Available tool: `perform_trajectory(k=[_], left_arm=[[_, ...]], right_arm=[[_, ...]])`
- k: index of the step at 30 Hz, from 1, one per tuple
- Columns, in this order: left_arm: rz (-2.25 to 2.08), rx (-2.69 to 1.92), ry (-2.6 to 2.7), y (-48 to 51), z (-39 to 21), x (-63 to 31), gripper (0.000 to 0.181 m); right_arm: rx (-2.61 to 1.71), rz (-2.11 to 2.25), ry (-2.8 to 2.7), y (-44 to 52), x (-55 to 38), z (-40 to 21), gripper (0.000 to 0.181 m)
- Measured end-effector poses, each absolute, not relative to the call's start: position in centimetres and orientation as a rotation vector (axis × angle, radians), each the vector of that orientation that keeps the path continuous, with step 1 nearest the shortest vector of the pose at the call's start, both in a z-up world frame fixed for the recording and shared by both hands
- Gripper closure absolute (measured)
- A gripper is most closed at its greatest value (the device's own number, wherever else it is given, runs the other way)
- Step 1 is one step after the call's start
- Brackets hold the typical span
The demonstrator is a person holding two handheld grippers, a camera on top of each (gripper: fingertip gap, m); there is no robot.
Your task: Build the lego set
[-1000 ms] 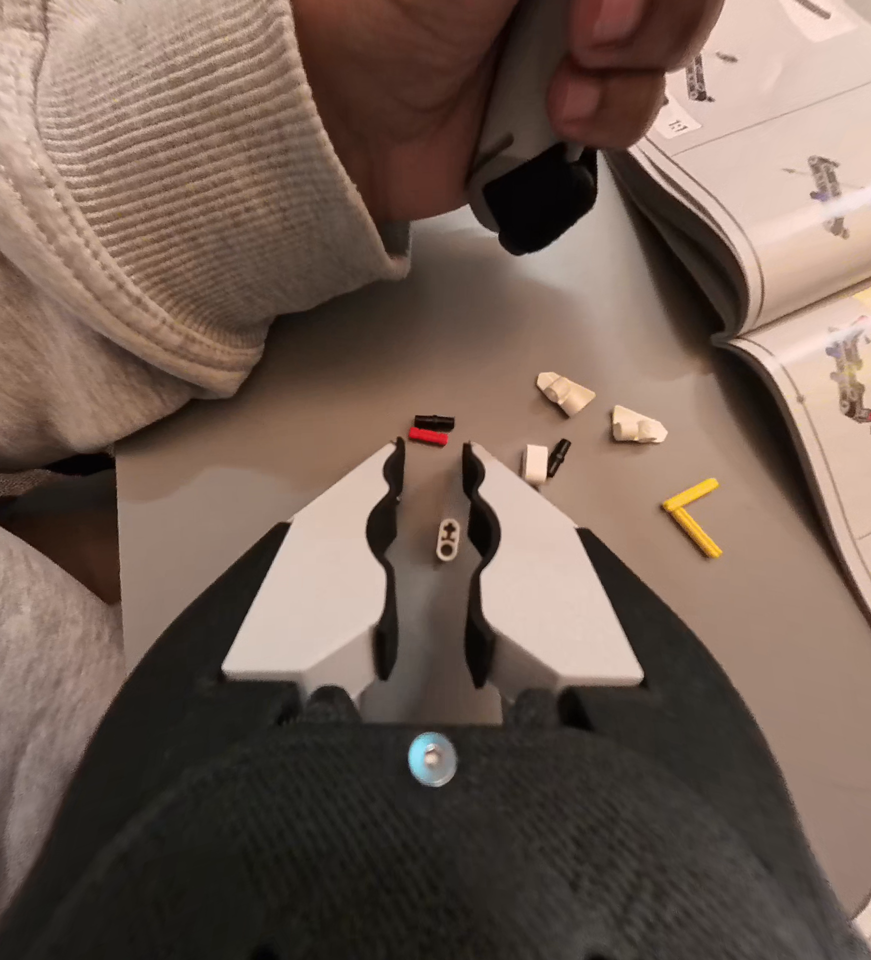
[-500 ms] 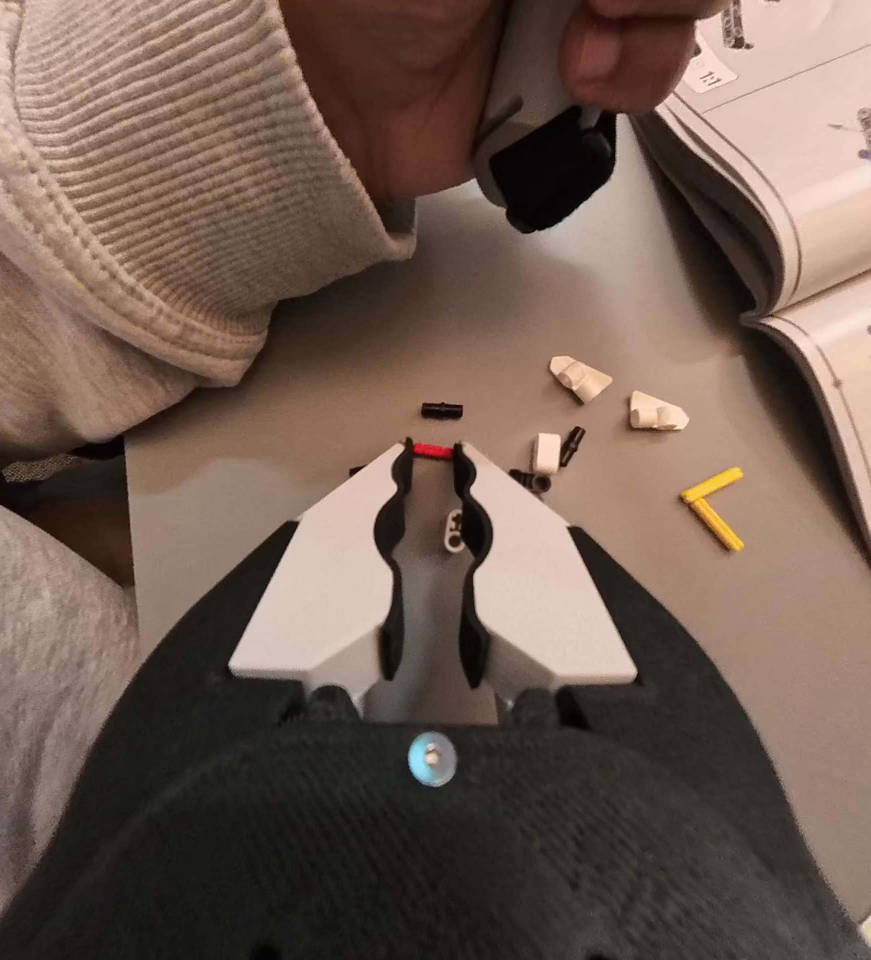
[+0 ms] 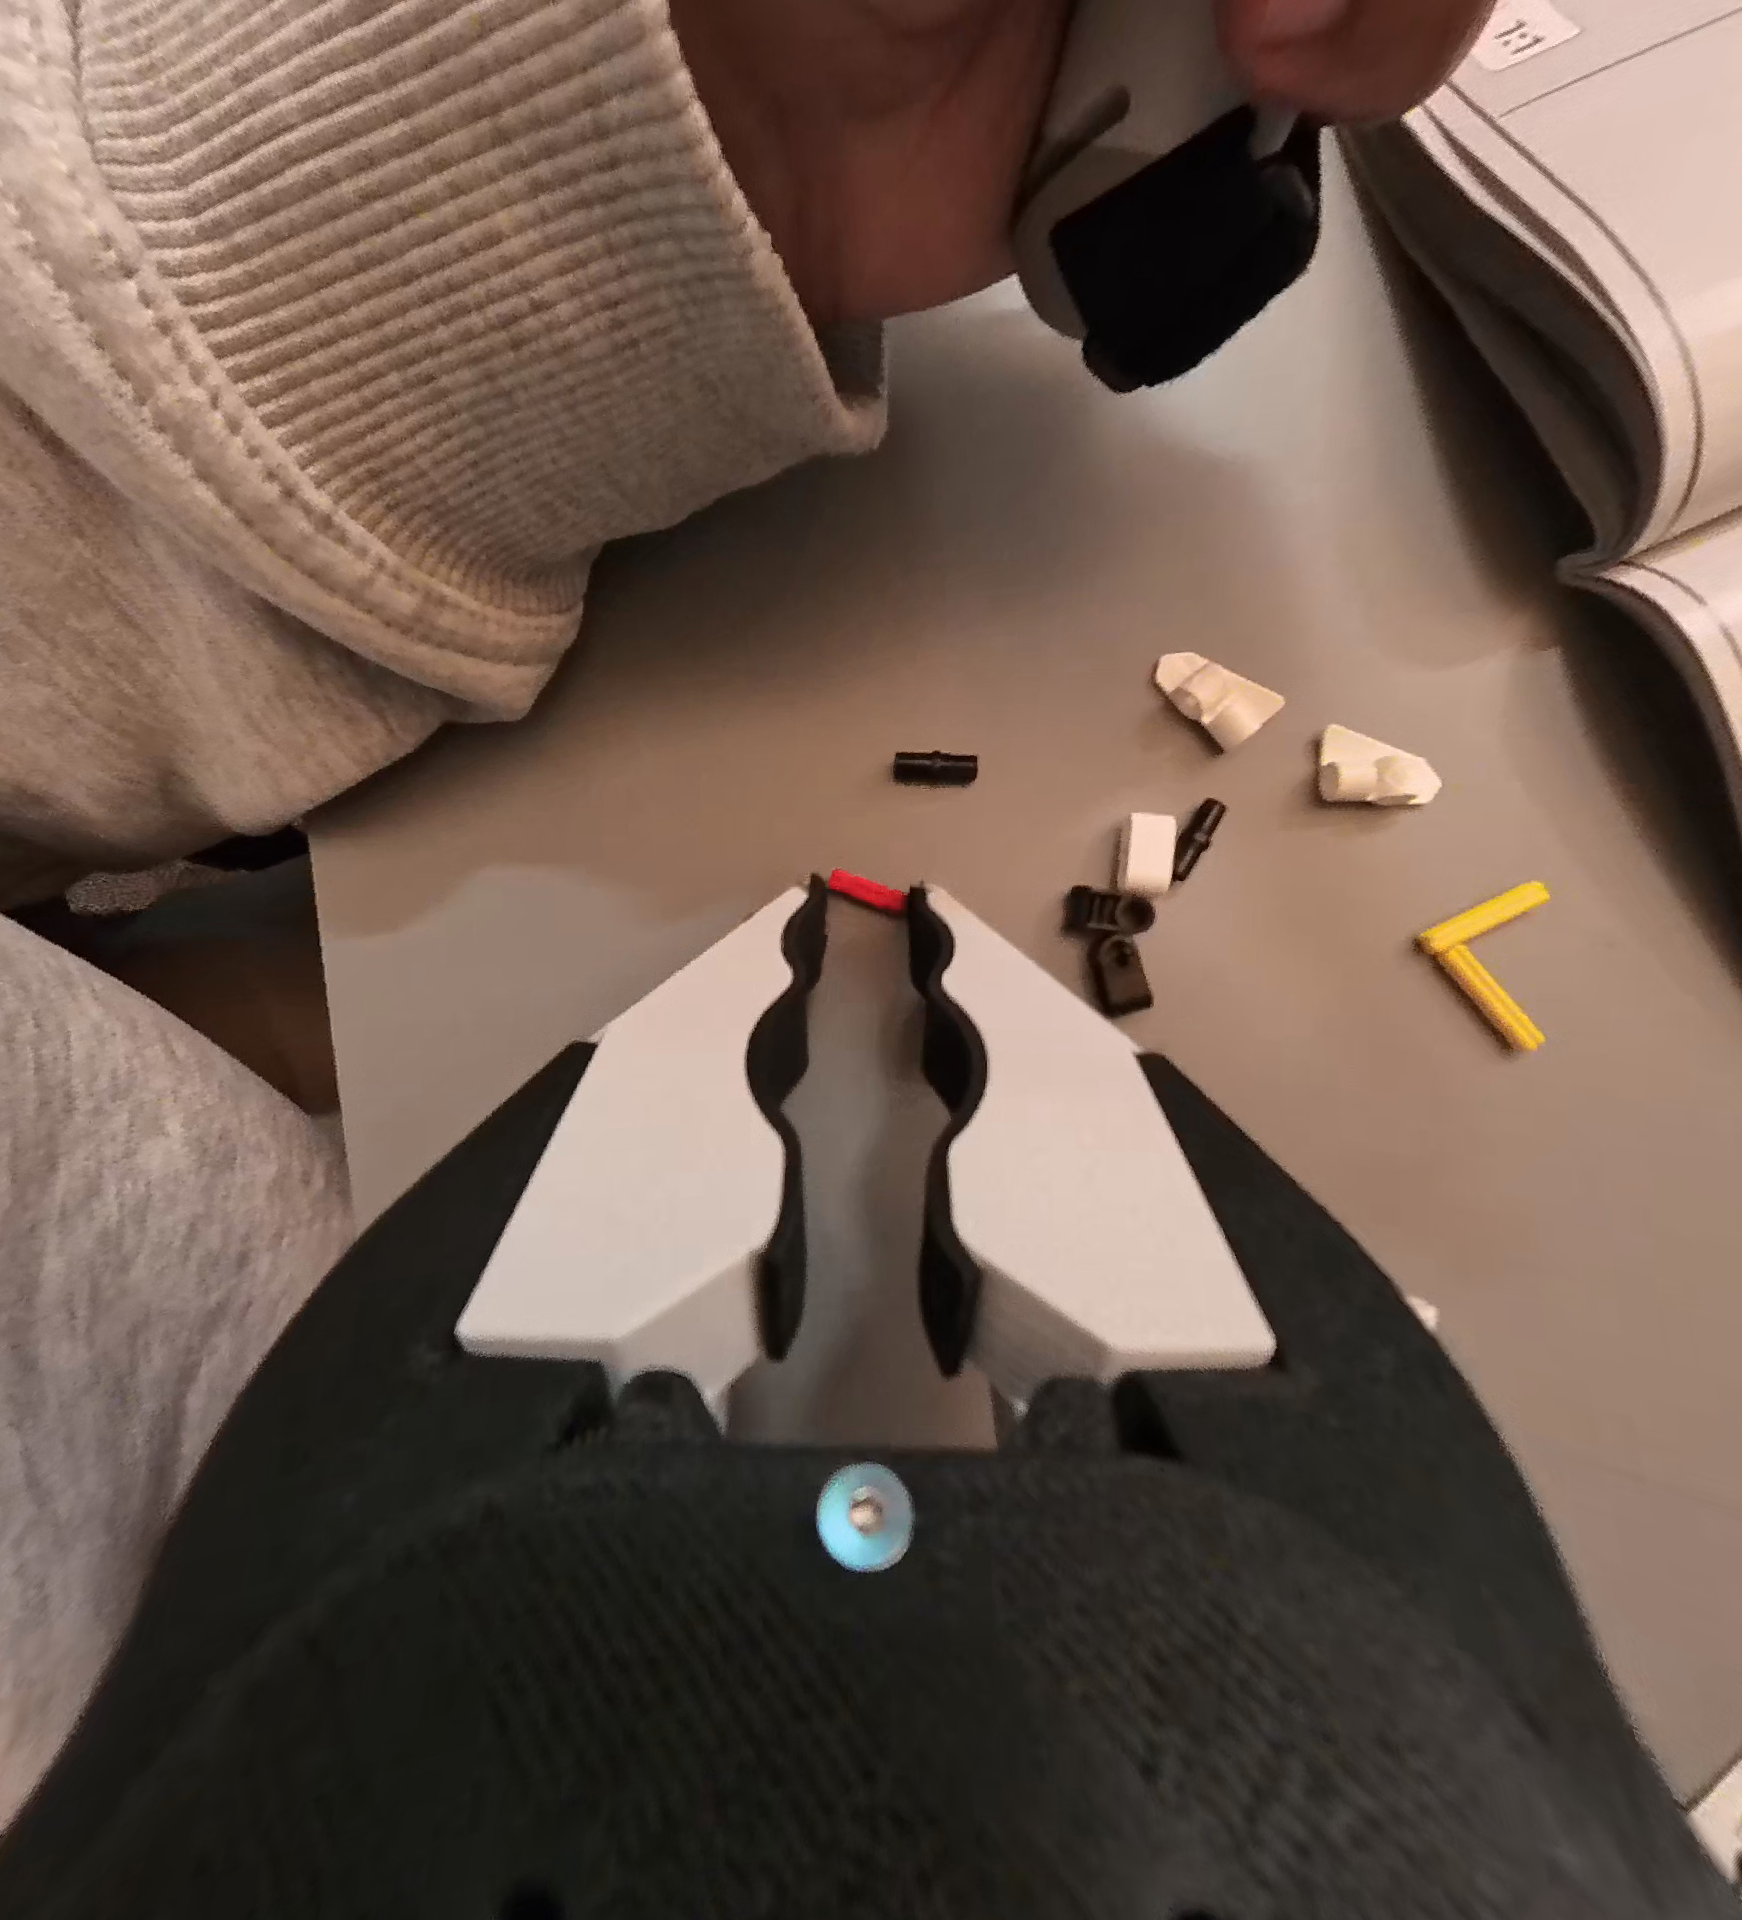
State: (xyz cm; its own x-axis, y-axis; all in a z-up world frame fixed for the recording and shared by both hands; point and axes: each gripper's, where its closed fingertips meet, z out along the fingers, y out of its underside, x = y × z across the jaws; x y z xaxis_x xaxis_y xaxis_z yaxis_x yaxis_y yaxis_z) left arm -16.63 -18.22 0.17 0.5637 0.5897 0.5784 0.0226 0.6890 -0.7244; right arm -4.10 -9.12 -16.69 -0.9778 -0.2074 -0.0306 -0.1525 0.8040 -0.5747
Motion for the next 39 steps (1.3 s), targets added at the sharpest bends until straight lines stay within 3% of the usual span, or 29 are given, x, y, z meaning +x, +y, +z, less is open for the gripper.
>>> perform_trajectory(k=[22,33,39], left_arm=[[0.354,-0.764,-0.913,-17.8,0.3,-16.6,0.177],[0.601,-1.217,-0.775,-11.6,-0.4,-16.4,0.176],[0.776,-1.586,-0.597,-6.4,-3.5,-16.2,0.175]], right_arm=[[-0.295,-0.998,2.895,-8.9,-4.4,-16.4,0.18],[0.016,-1.654,2.96,-6.3,-12.2,-4.7,0.18],[-0.045,-1.695,3.169,-4.1,-14.0,-2.1,0.18]])
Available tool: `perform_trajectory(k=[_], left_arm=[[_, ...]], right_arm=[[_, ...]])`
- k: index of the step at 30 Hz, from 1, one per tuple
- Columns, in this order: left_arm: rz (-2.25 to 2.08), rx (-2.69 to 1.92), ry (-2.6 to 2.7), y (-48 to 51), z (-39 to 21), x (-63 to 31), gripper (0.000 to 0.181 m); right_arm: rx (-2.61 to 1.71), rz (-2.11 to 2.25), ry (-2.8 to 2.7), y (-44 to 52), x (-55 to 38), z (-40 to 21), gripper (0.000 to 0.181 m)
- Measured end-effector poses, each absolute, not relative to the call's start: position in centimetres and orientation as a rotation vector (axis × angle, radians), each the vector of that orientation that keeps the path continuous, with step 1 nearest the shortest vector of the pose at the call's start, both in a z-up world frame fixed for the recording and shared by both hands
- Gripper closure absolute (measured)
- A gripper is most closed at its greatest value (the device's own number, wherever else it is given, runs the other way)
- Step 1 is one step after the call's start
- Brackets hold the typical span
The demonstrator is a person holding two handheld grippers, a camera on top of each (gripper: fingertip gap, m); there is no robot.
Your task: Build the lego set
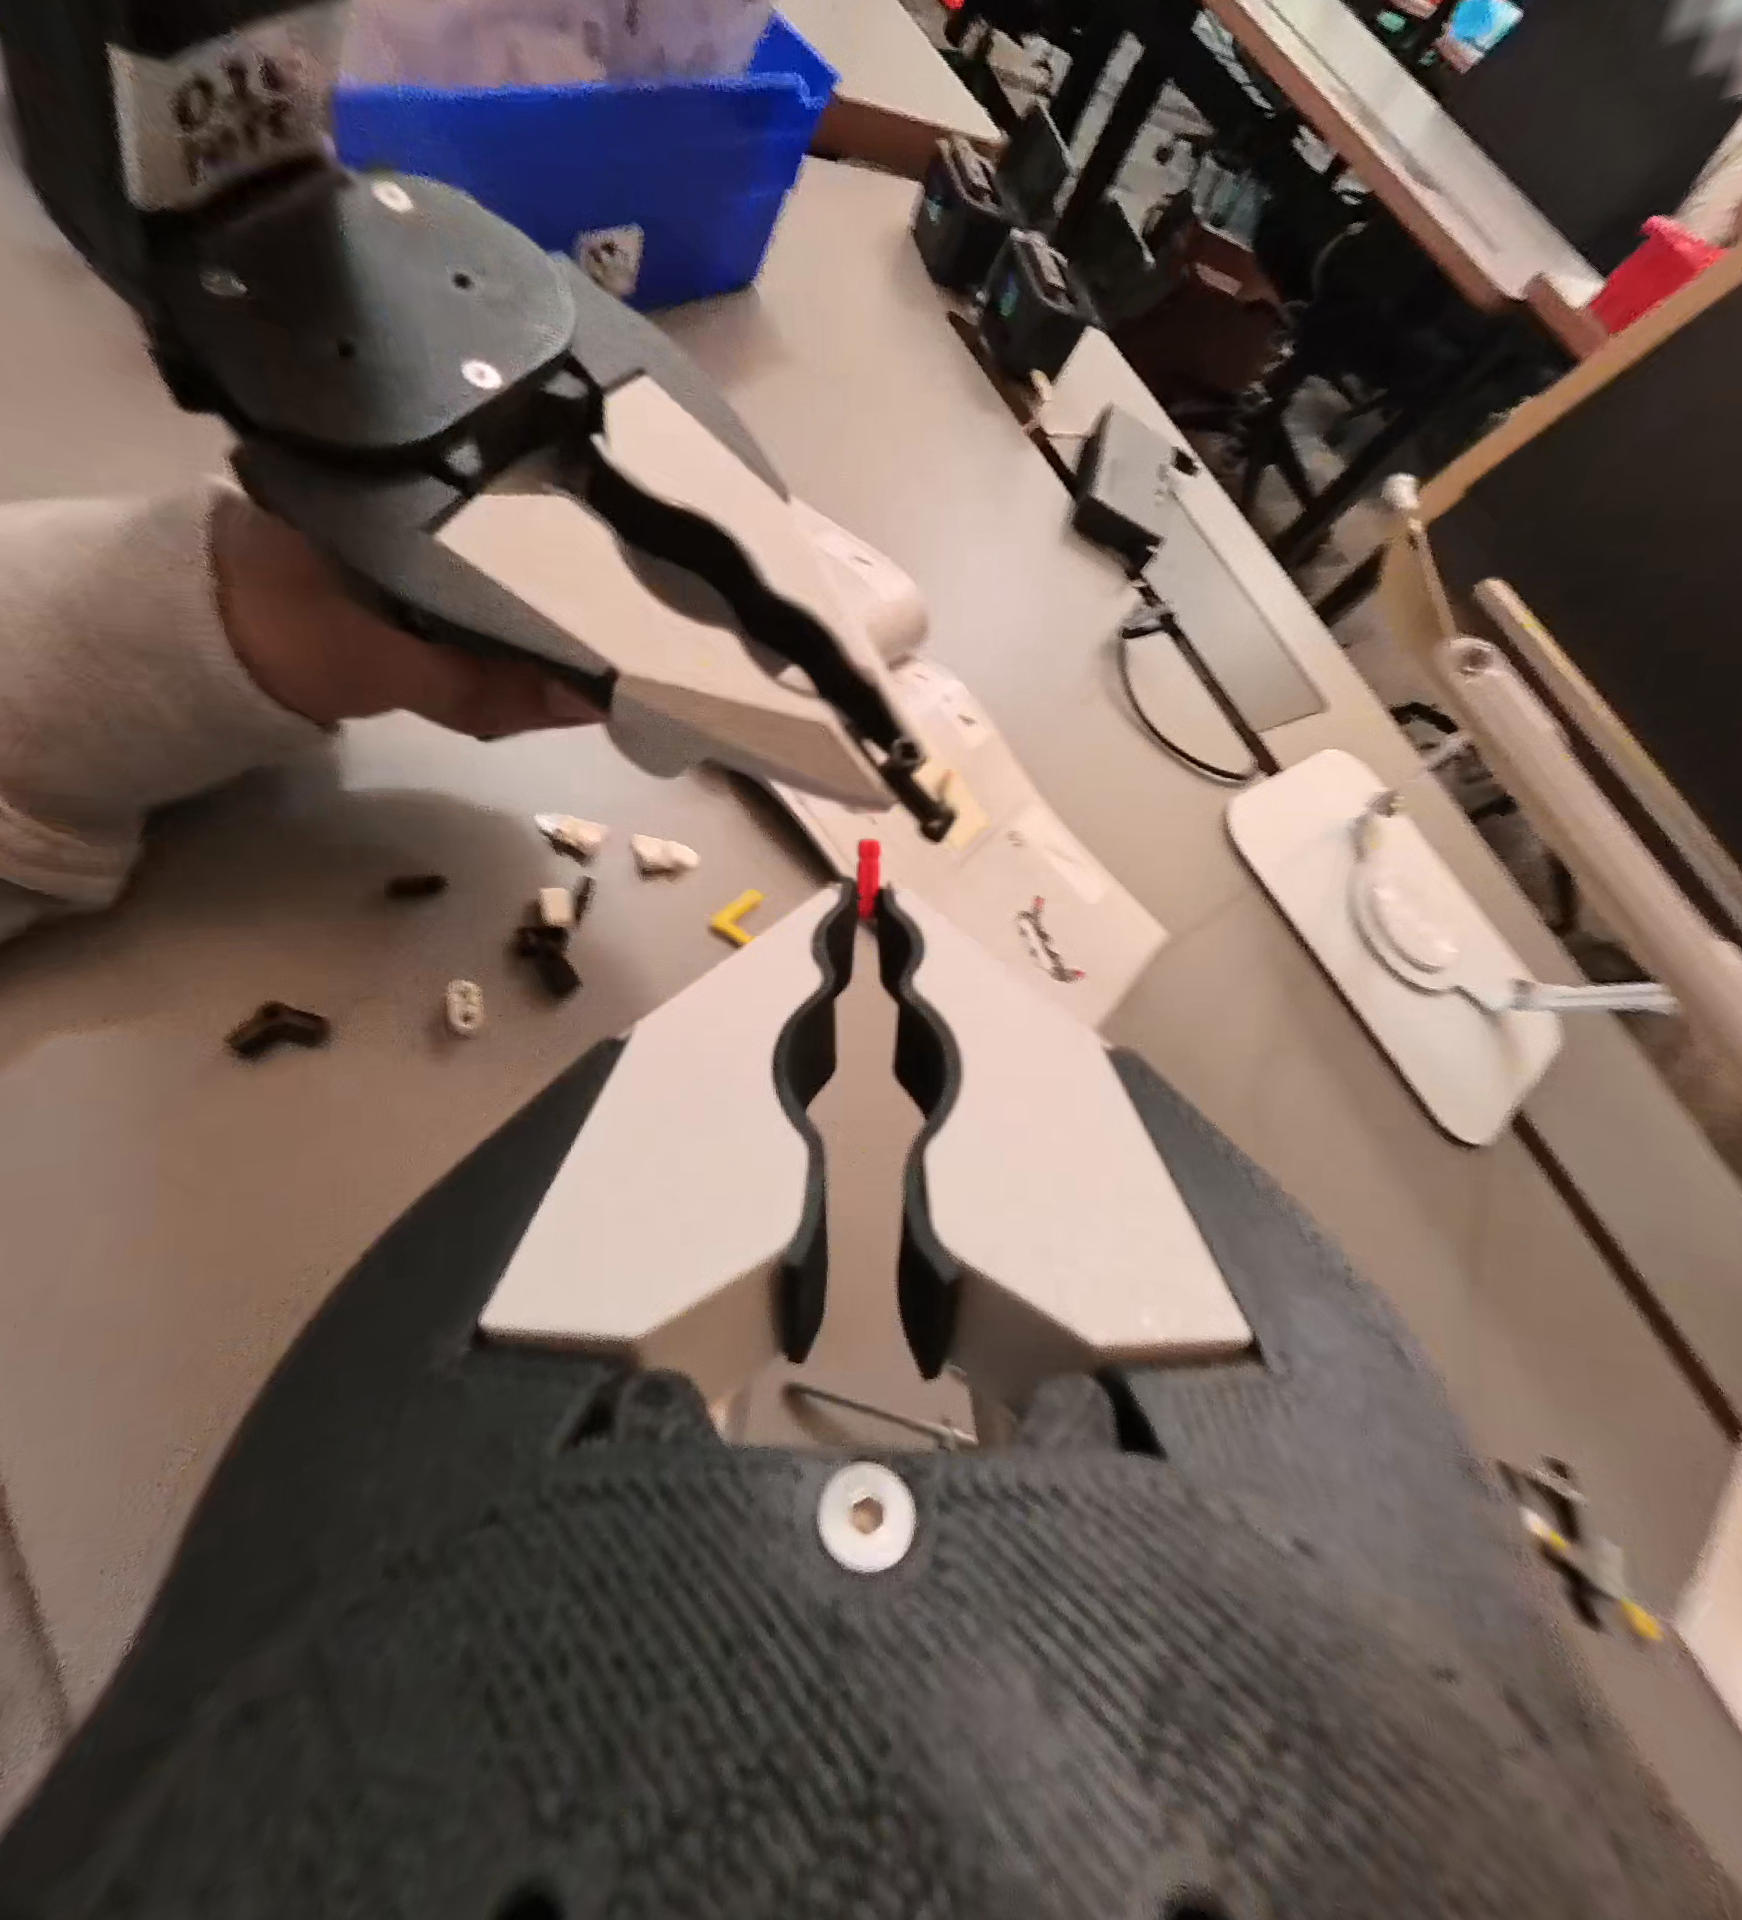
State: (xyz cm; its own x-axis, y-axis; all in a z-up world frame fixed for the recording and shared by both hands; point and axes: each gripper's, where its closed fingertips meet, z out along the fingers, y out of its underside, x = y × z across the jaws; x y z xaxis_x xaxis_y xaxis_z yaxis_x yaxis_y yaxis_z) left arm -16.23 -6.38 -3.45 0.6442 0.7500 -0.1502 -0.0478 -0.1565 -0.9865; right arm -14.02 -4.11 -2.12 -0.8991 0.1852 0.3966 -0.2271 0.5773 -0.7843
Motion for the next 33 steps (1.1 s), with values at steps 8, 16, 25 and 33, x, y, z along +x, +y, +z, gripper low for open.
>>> perform_trajectory(k=[8,16,25,33], left_arm=[[0.533,-1.855,-0.597,-3.4,-8.5,-15.8,0.176],[0.293,-2.146,-0.617,-2.4,-14.2,-14.1,0.175],[0.201,-2.152,-0.641,-2.4,-14.7,-13.5,0.176],[0.176,-2.142,-0.647,-2.3,-14.8,-13.4,0.176]], right_arm=[[0.151,0.8,-2.412,-2.7,-16.0,-7.5,0.18],[0.087,0.656,-2.786,-1.7,-14.7,-12.5,0.18],[0.27,0.48,-2.942,-2.1,-14.3,-13.3,0.18],[0.399,0.362,-2.949,-2.3,-14.4,-13.6,0.18]])
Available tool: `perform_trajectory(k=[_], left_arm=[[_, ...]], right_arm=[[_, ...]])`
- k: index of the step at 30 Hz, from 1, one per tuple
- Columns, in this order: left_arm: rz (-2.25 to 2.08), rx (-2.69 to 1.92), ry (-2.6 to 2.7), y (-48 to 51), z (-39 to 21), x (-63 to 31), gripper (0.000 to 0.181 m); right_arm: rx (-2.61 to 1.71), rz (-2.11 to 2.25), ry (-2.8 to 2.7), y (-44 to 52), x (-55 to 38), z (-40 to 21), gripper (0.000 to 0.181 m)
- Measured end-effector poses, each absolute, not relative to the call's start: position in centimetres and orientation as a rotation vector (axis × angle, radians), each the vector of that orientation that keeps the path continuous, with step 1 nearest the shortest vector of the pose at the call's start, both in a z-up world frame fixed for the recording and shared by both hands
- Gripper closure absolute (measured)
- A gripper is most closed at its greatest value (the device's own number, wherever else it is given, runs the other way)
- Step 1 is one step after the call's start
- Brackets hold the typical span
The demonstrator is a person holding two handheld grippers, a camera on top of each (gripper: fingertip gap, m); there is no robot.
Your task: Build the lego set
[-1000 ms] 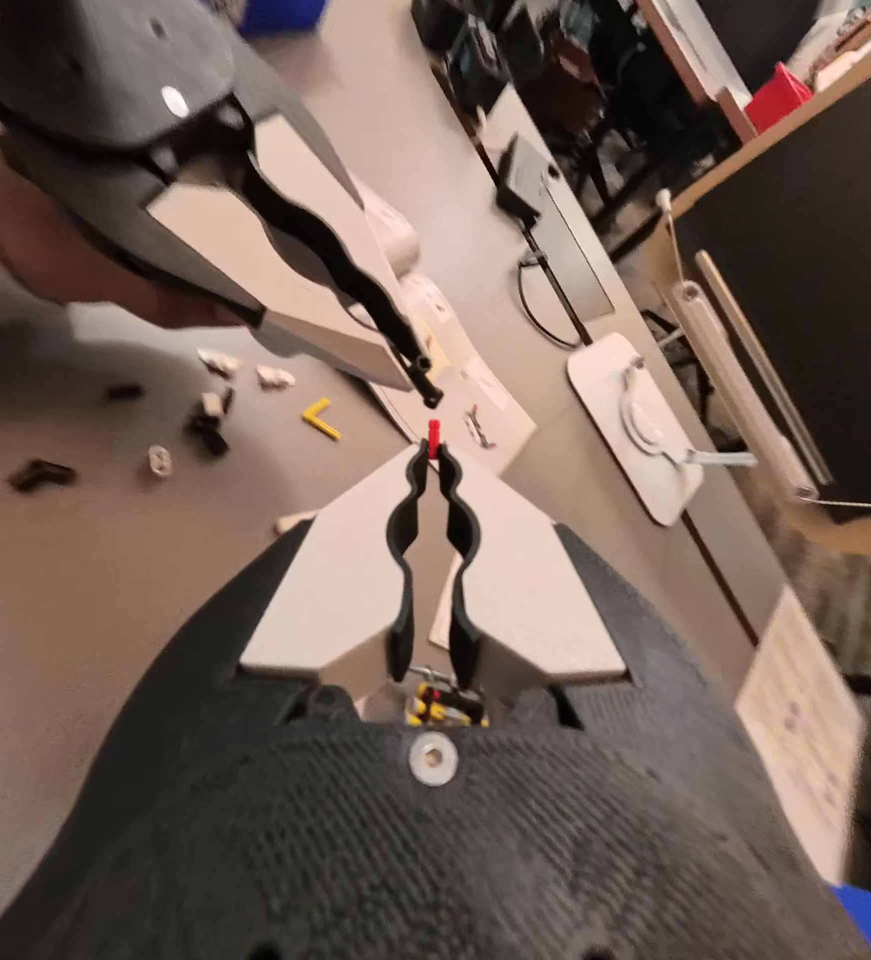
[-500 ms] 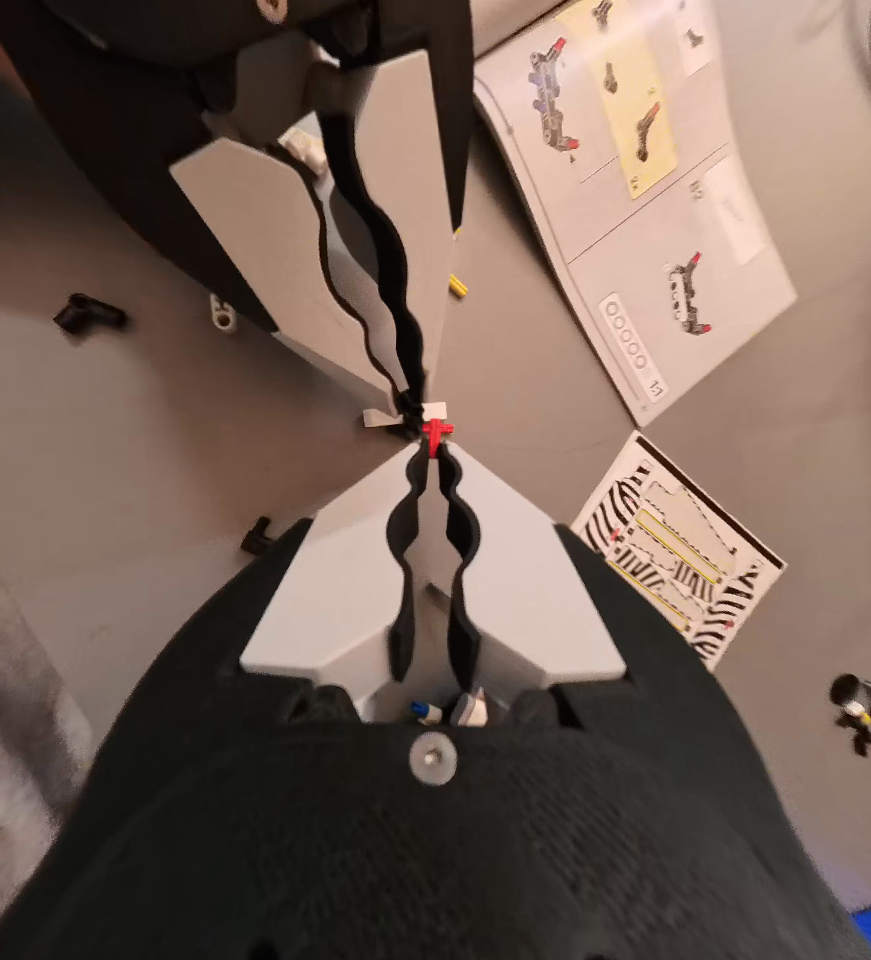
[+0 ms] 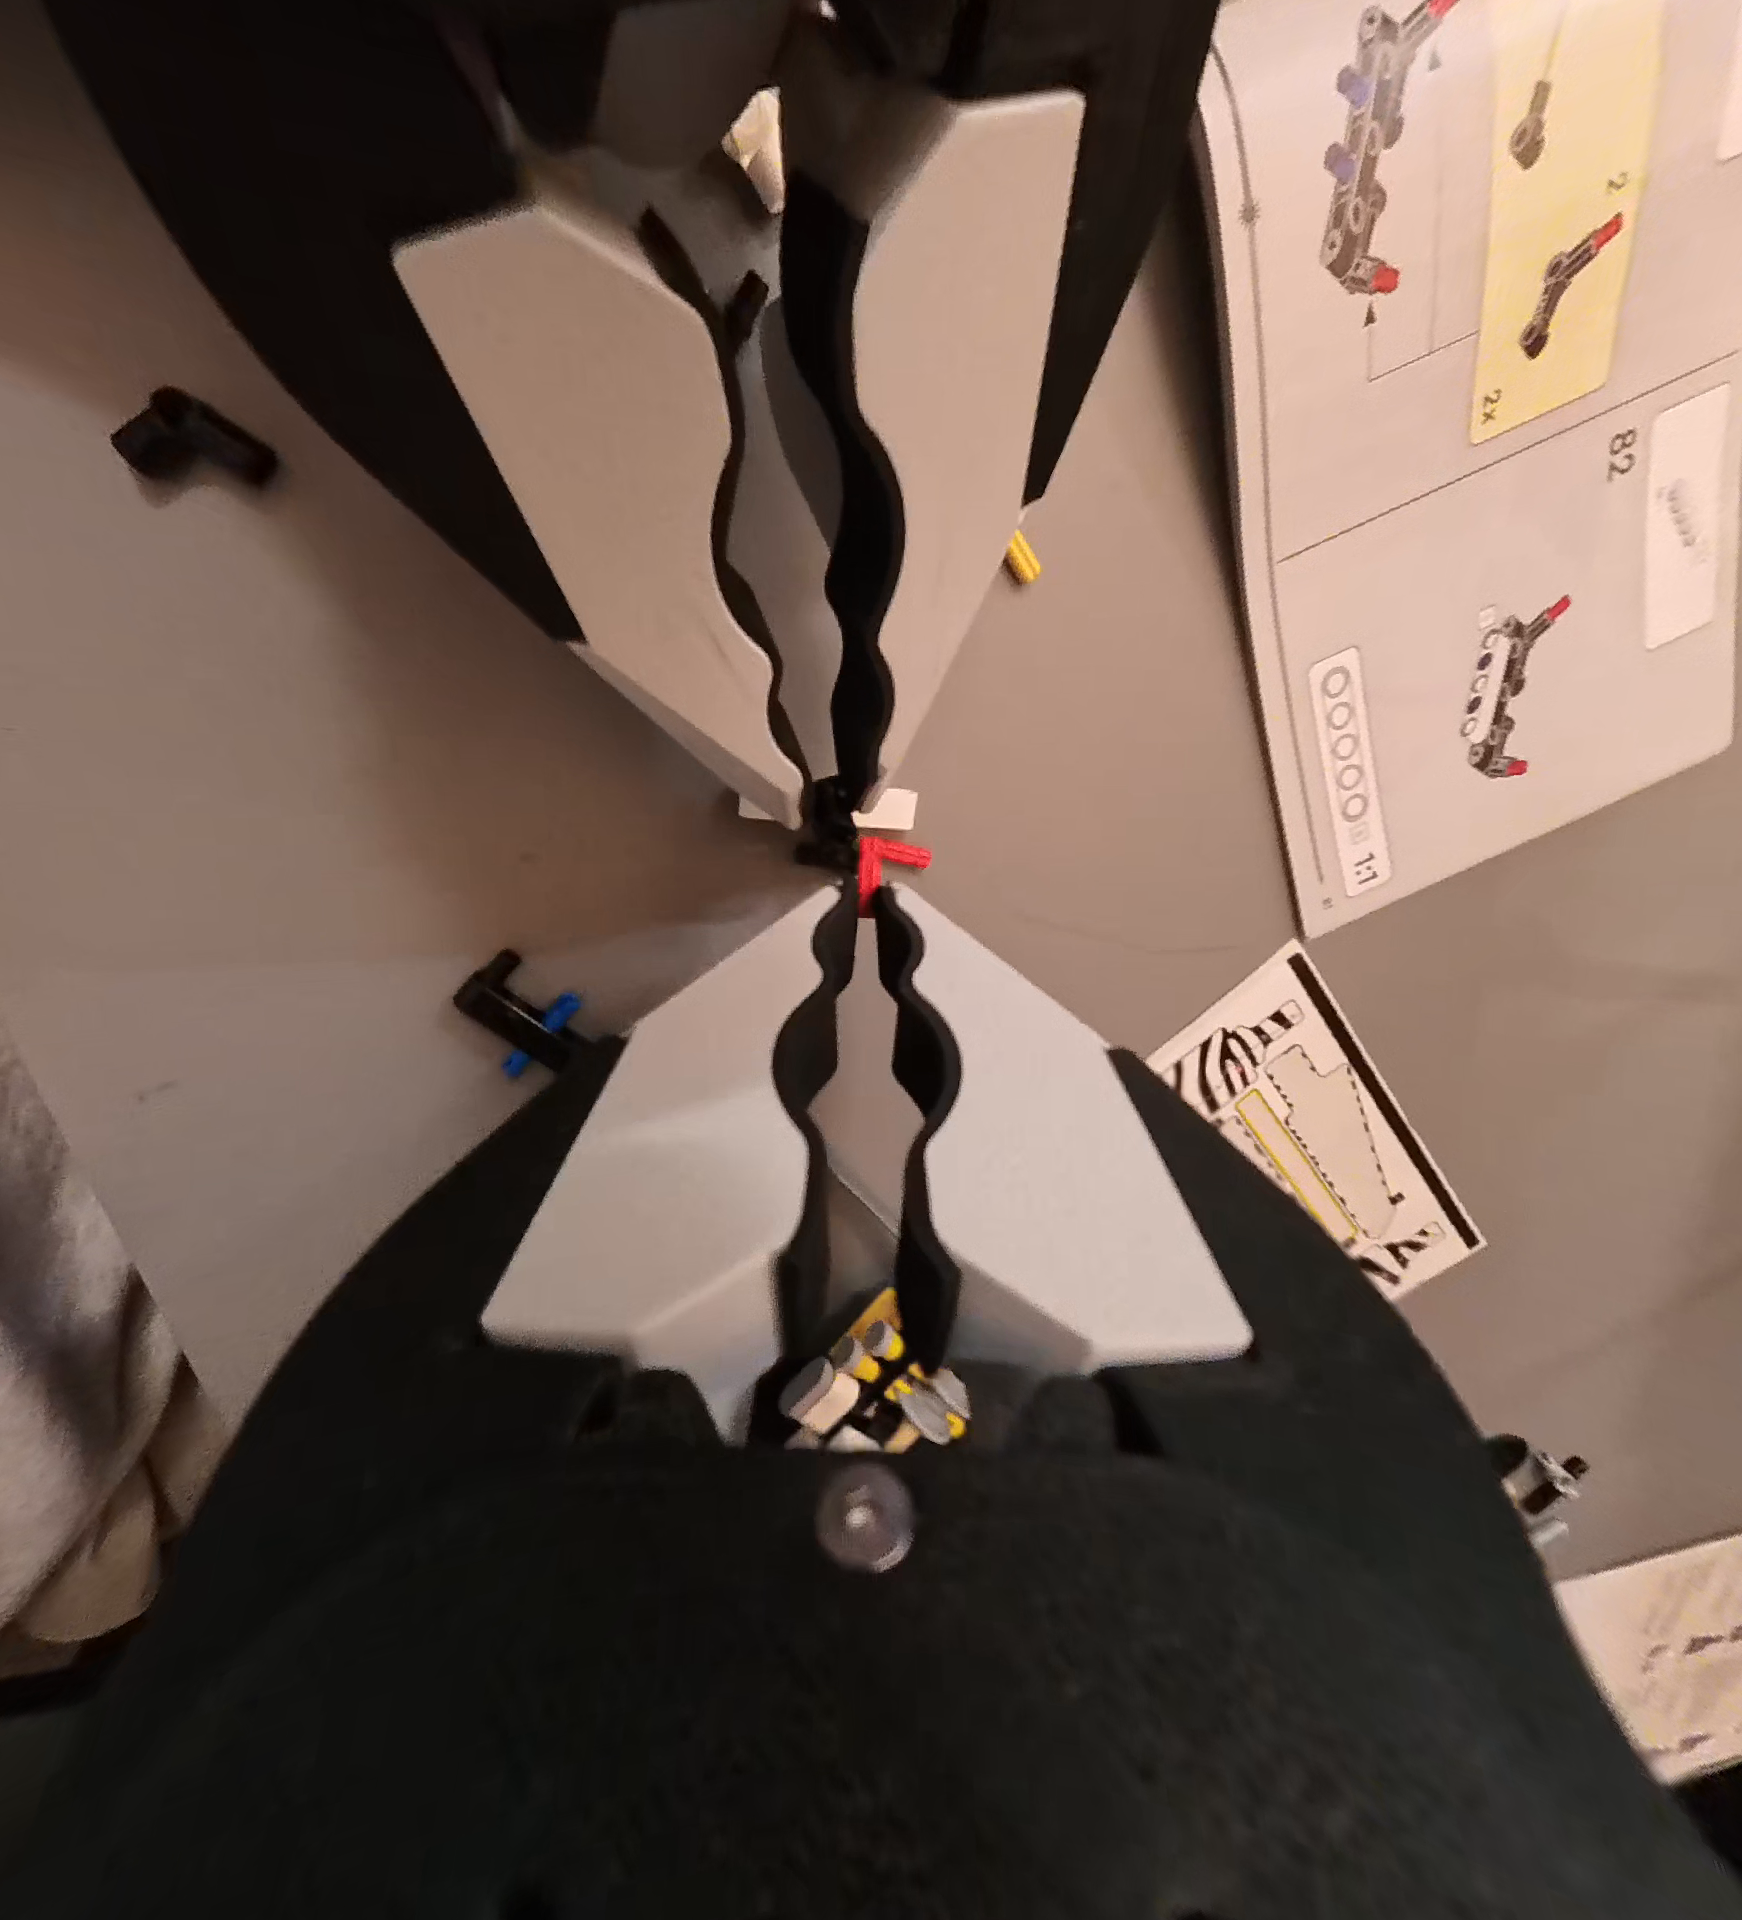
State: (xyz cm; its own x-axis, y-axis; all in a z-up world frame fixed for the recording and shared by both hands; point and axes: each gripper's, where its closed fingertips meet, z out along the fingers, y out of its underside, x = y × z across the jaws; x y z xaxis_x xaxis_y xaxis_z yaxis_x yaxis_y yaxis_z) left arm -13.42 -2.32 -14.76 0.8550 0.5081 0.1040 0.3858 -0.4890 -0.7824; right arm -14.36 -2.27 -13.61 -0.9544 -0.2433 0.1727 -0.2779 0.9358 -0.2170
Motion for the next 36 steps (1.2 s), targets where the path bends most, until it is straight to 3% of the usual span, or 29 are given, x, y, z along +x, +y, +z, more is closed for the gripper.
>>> perform_trajectory(k=[36], left_arm=[[0.059,-2.021,-0.63,-2.2,-13.3,-12.6,0.176]], right_arm=[[0.336,0.519,-3.079,-1.1,-13.3,-13.1,0.18]])
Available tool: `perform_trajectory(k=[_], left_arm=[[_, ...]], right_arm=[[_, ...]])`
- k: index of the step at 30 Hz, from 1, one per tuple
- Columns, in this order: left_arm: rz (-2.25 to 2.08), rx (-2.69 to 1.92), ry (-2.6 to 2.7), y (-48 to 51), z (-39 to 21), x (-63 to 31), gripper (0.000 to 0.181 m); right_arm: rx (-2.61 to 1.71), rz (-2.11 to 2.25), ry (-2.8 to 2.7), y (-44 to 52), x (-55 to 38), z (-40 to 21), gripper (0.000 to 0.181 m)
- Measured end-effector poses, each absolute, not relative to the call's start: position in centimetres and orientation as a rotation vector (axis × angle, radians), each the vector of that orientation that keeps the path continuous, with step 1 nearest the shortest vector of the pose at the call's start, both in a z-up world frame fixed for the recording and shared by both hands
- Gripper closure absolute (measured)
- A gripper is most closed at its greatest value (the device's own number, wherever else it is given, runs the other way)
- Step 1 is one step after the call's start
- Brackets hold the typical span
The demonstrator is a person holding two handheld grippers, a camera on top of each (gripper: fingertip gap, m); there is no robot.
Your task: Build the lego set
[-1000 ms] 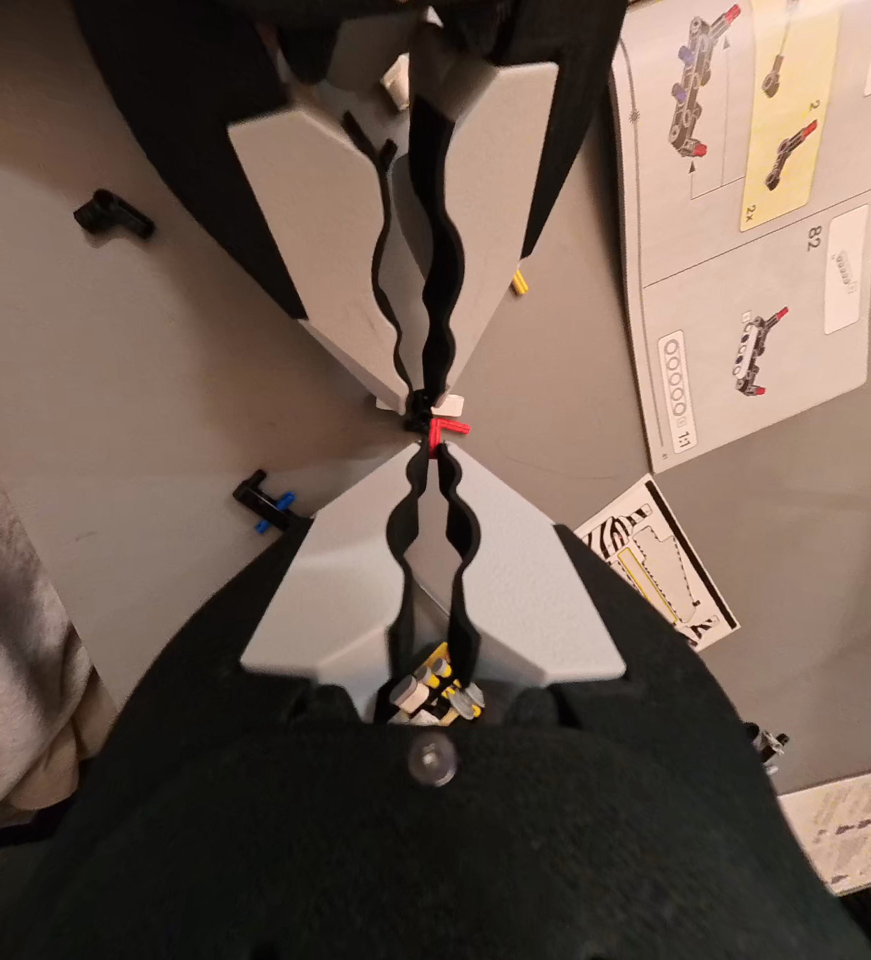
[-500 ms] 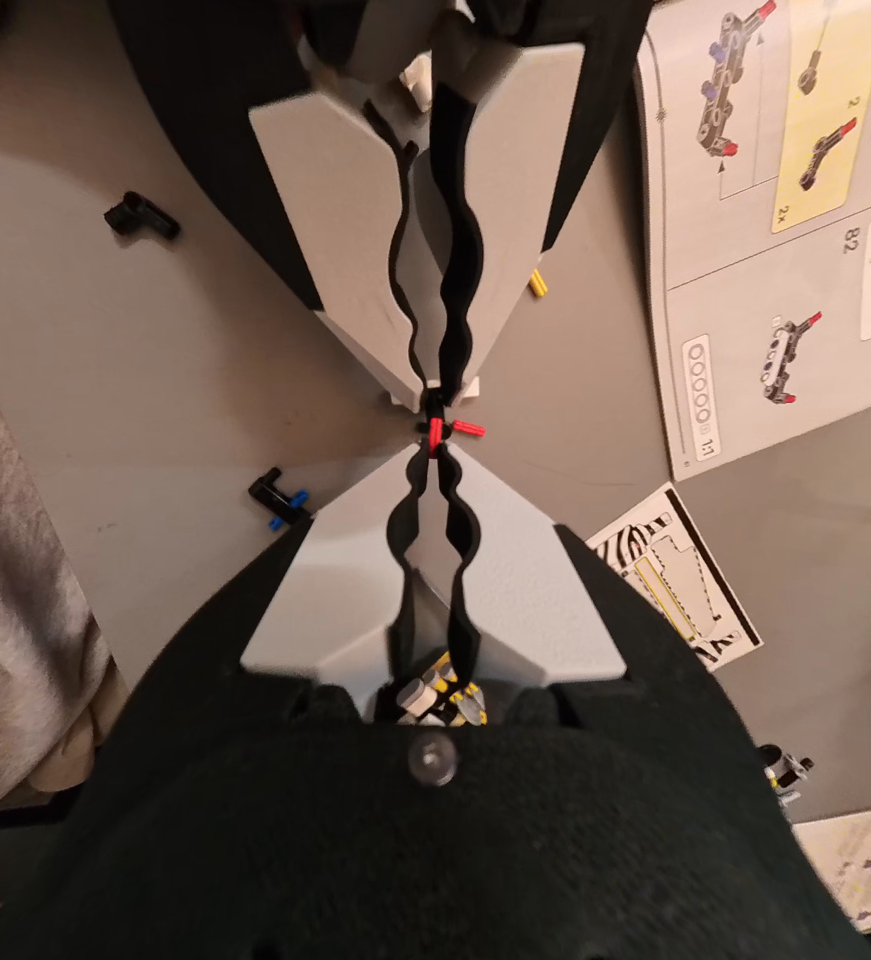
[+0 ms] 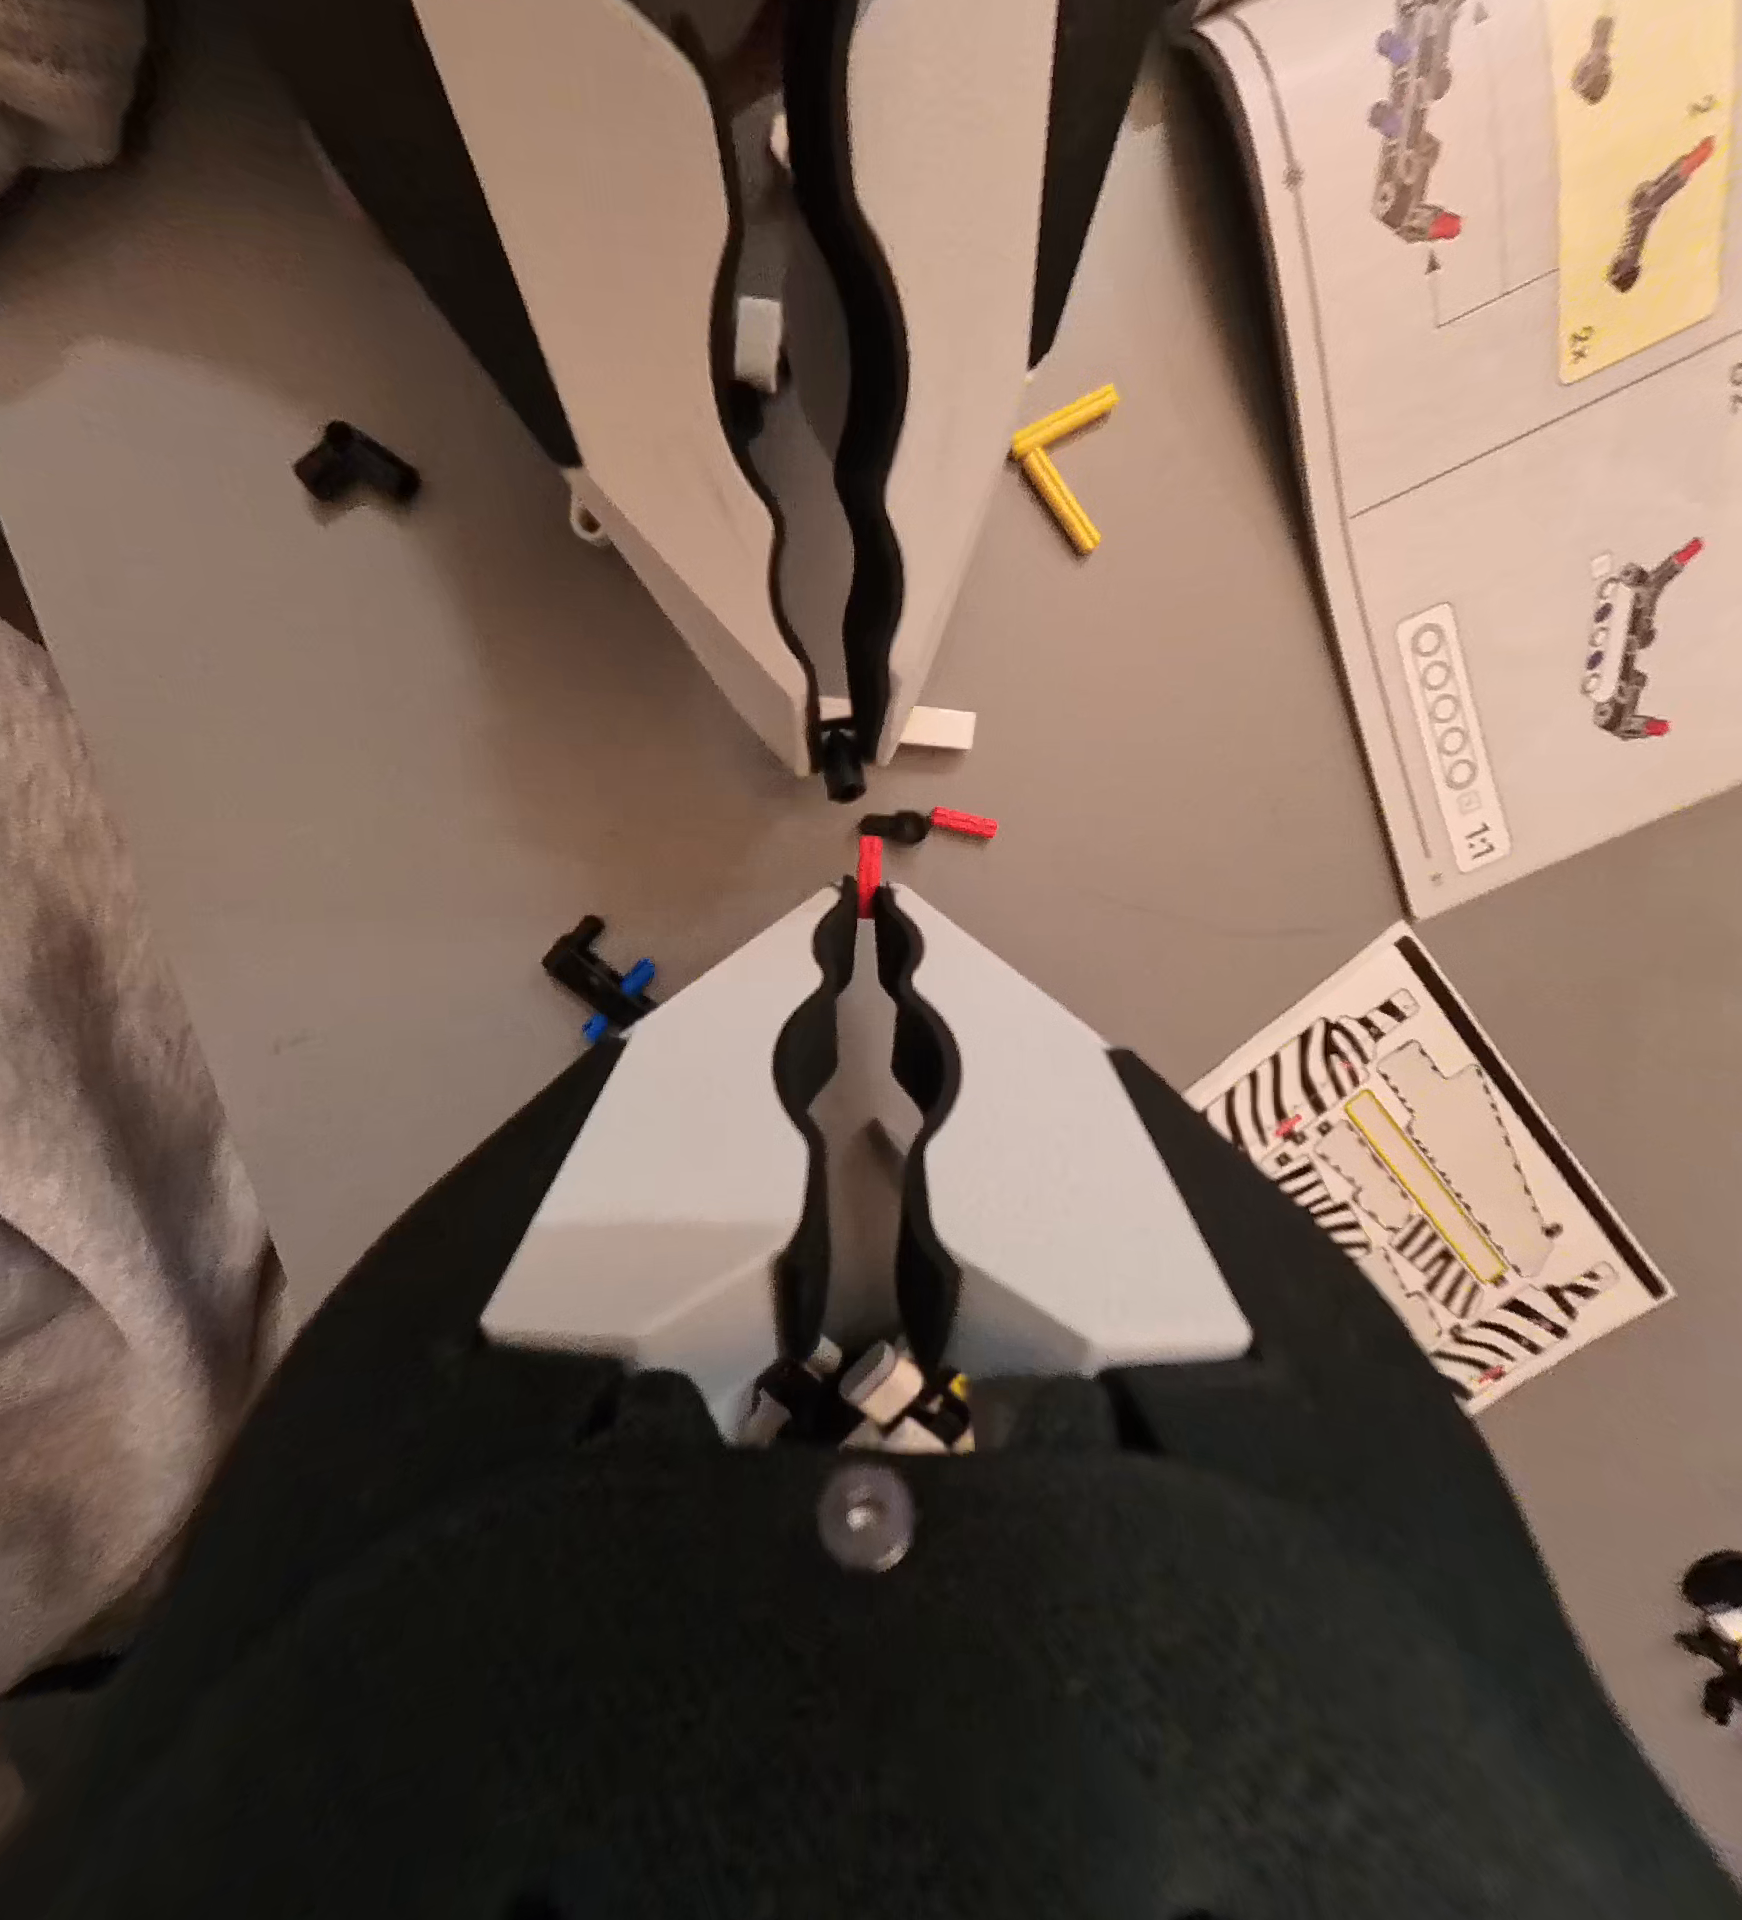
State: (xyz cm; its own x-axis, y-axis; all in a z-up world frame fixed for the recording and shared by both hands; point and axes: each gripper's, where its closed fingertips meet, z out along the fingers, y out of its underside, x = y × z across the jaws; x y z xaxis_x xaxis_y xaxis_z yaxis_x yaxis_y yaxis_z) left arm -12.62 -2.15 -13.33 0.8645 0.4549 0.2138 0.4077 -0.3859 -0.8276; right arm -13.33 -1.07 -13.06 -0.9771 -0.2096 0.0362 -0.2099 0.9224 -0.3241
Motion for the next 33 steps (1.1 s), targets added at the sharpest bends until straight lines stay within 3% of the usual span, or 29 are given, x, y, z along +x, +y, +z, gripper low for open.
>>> perform_trajectory(k=[19,33], left_arm=[[-0.201,-2.063,-0.622,-0.4,-14.8,-10.5,0.176],[-0.213,-2.073,-0.633,-0.3,-15.0,-10.4,0.176]], right_arm=[[0.843,0.499,-2.736,0.0,-11.4,-13.4,0.18],[0.864,0.417,-2.527,0.2,-11.4,-14.8,0.18]])
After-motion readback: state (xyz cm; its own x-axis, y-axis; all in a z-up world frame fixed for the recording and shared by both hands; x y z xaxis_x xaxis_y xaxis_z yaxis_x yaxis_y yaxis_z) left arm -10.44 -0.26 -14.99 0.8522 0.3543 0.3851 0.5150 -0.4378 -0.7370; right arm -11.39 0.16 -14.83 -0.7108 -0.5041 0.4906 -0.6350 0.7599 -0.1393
